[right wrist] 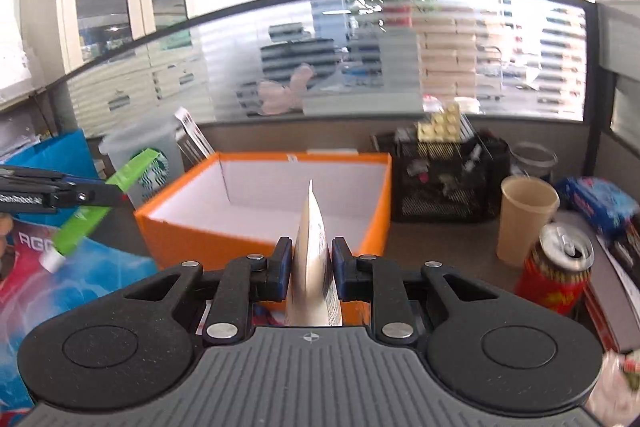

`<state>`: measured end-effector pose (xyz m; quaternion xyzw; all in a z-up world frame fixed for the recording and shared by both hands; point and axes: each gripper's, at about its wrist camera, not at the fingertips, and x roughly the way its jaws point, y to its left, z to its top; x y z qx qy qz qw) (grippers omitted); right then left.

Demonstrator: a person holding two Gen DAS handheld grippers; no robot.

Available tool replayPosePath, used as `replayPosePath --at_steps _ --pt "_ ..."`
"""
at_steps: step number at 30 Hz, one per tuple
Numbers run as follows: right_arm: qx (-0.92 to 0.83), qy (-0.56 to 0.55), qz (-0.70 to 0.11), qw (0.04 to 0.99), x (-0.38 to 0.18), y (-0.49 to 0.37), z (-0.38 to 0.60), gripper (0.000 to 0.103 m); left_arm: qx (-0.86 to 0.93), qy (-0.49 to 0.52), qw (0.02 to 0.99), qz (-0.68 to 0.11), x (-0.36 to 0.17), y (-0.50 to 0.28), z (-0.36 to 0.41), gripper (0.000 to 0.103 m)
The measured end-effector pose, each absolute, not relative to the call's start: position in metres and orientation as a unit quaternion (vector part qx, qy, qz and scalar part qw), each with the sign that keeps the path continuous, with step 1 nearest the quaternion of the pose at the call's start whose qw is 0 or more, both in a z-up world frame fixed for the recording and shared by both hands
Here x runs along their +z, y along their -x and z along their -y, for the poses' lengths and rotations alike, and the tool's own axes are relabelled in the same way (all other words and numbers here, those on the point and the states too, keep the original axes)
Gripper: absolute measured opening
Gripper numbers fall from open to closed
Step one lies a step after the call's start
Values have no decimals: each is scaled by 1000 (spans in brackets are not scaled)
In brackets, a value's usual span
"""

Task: Organize rigid objects
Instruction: 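Carry both tubes over the orange box and open both tools inside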

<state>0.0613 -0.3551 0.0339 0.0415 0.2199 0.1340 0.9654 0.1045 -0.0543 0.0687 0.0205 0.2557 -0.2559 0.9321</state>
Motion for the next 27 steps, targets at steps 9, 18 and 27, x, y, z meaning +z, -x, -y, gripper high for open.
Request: replayPosePath --at_steps 9,18,27 --pt "166 -56 -202 964 77 -124 335 9 -237 -9 931 -276 71 -170 69 10" --pt "174 -50 -247 952 50 -181 307 5 -243 17 923 -299 39 -197 70 9" --pt "206 -27 -279 938 21 -168 283 5 -224 38 925 -305 4 -145 -2 13"
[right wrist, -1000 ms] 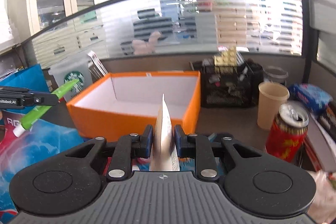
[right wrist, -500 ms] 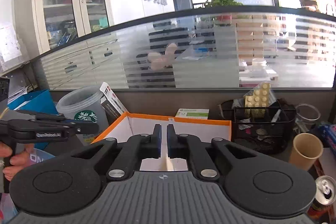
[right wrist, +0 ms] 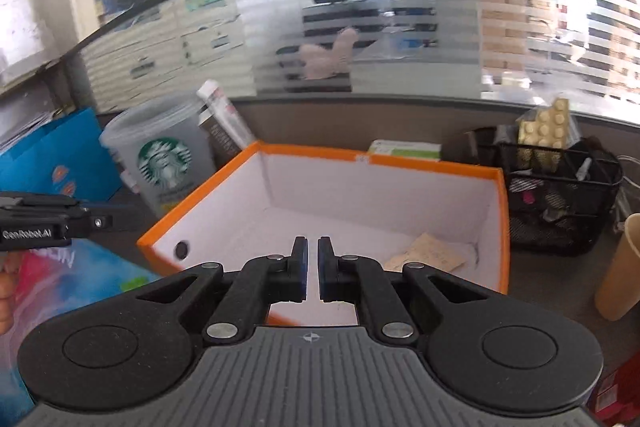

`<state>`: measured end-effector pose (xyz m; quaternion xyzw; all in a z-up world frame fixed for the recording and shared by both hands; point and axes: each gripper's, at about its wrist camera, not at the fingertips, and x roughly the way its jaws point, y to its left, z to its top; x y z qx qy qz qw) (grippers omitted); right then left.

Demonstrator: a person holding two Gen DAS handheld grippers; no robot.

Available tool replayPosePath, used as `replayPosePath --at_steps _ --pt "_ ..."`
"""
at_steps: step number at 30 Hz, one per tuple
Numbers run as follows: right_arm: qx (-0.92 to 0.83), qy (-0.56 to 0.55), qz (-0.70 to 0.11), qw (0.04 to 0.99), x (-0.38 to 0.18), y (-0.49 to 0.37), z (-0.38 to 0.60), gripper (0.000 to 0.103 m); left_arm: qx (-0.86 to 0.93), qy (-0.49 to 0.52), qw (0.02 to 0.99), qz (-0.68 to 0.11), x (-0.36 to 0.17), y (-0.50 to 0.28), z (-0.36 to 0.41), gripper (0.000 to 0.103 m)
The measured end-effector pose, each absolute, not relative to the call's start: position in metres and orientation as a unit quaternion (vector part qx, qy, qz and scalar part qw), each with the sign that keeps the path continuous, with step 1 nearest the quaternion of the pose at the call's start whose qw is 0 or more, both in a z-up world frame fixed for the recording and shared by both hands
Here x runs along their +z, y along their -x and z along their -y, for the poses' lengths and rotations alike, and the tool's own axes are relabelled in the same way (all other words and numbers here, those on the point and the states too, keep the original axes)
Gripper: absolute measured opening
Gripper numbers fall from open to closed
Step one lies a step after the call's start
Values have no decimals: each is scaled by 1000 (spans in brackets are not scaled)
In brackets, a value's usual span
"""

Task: Organize rigid objects
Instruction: 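Carry both tubes over the orange box and open both tools inside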

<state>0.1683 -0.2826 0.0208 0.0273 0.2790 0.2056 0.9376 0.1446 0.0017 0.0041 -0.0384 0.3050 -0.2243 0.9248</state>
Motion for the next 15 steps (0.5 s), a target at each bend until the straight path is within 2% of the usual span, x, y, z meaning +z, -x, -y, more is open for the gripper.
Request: replayPosePath --at_steps 4,9,11,12,15 --pt "248 -17 -287 925 16 -152 260 5 -235 25 910 -340 -29 -135 -20 15" --pt "293 -11 -312 904 5 -139 235 6 -293 -72 883 -359 -55 -135 -9 35" --pt "297 -5 -318 900 2 -135 230 6 -314 -126 872 -353 -62 -138 1 52" --pt "298 -5 -321 899 1 -134 229 6 -323 -145 871 -341 -64 -138 2 57" --pt "295 -13 -324 899 1 -132 233 7 -364 -183 845 -345 -69 -146 6 63"
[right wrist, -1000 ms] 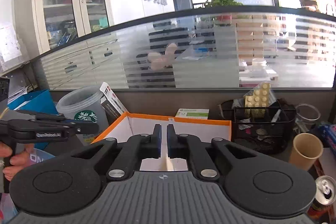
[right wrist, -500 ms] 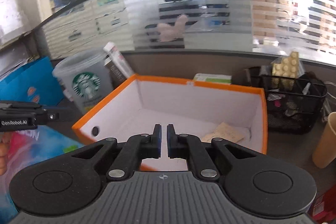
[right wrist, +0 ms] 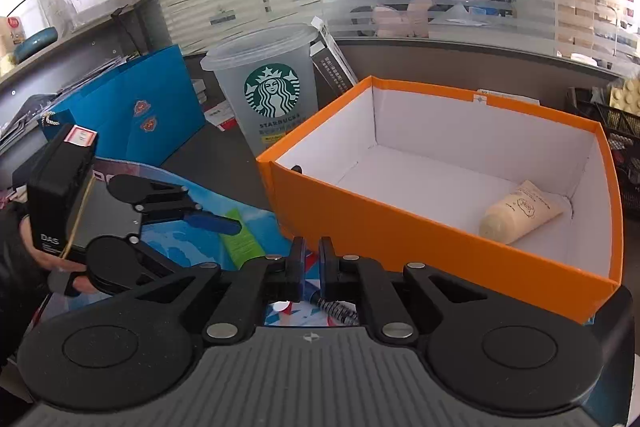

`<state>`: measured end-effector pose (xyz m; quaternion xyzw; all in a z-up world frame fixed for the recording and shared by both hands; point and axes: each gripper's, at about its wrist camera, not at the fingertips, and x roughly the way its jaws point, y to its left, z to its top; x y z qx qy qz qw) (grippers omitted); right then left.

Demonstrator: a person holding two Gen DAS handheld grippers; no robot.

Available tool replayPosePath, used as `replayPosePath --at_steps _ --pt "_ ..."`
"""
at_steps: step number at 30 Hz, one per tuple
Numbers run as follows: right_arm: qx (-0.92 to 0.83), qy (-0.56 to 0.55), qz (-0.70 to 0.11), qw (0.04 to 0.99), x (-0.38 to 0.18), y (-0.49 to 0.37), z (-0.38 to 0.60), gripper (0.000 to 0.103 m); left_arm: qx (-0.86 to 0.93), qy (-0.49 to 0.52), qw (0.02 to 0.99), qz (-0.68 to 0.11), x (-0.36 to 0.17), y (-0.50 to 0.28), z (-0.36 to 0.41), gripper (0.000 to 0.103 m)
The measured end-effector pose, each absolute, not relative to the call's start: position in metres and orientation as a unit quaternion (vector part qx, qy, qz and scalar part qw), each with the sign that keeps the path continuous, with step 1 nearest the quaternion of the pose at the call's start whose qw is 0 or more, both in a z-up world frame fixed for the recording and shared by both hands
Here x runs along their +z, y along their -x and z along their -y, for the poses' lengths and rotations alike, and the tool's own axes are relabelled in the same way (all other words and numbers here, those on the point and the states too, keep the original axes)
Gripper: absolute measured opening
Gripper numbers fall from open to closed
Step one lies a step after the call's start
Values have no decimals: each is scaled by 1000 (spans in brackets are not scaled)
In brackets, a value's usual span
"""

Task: Organize rigid objects
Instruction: 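Carry both tubes over the orange box and open both tools inside, then grasp the green bottle with the left tool and drop it into the orange box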

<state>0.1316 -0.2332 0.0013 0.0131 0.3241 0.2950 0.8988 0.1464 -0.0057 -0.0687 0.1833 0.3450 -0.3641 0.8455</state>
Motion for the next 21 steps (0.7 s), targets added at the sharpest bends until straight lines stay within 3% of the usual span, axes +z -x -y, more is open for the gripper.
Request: replayPosePath --at_steps 2,4,6,9,11,14,16,21 --pt "292 -19 -326 899 2 -131 236 7 -399 -206 827 -337 -72 -149 7 81" --pt "288 -23 -328 900 2 -129 239 7 -431 -227 811 -325 -79 -149 2 90" --pt "285 -28 -330 899 1 -129 240 7 -444 -239 805 -314 -84 -151 -1 92" --pt "284 -37 -329 900 1 -128 242 12 -448 -187 802 -348 -84 -166 -5 78" --pt "283 -45 -325 901 1 -126 244 17 -442 -184 811 -337 -82 -162 -8 43" --pt "283 -57 -318 903 3 -125 246 33 -432 -188 817 -332 -81 -154 -8 28" --pt "277 -59 -312 907 5 -124 246 40 -424 -191 822 -328 -81 -147 -7 26" --pt "274 -63 -300 912 10 -118 248 40 -406 -178 830 -338 -78 -131 -13 26"
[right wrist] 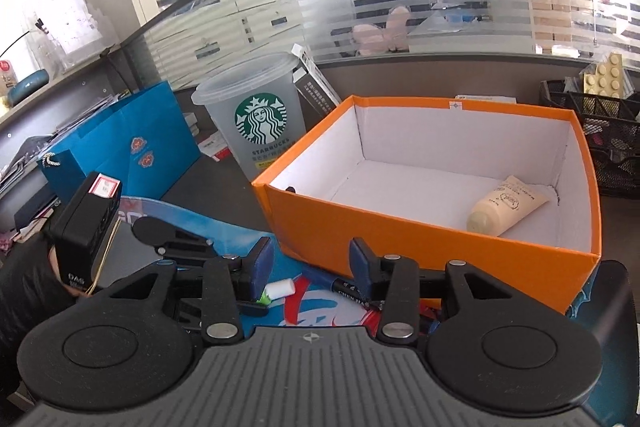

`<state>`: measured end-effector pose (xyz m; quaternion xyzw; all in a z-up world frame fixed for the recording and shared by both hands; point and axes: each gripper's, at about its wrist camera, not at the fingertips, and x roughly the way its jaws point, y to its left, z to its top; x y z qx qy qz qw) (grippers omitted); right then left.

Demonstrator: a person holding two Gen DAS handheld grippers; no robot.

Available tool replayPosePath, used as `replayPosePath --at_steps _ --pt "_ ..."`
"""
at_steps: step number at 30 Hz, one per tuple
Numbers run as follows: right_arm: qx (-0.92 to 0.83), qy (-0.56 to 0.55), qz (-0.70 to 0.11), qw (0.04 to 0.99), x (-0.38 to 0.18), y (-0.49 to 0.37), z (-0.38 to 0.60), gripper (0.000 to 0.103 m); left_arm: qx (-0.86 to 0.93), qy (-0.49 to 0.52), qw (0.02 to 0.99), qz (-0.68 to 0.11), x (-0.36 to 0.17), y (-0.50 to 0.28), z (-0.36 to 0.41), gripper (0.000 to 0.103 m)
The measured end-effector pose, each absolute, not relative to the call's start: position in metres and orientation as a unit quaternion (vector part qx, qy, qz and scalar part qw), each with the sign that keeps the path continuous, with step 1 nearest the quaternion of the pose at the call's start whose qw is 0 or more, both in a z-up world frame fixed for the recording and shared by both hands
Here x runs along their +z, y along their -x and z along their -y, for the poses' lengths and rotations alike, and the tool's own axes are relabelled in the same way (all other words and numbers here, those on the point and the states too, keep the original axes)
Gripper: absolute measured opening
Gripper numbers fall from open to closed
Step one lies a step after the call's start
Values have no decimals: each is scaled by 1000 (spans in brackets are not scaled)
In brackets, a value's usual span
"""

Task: Organize rigid objects
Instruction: 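Grasp the green bottle with the left tool and drop it into the orange box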

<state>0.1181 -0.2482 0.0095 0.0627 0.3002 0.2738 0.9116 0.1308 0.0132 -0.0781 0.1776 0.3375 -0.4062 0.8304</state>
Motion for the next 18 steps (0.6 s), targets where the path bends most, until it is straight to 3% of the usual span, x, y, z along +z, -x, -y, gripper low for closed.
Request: replayPosePath --at_steps 11,18 --pt "261 -72 -264 926 23 -101 267 40 -422 -118 858 -270 -4 -110 2 21" --pt "251 -97 -242 932 28 -92 291 40 -427 -67 873 -227 64 -148 24 21"
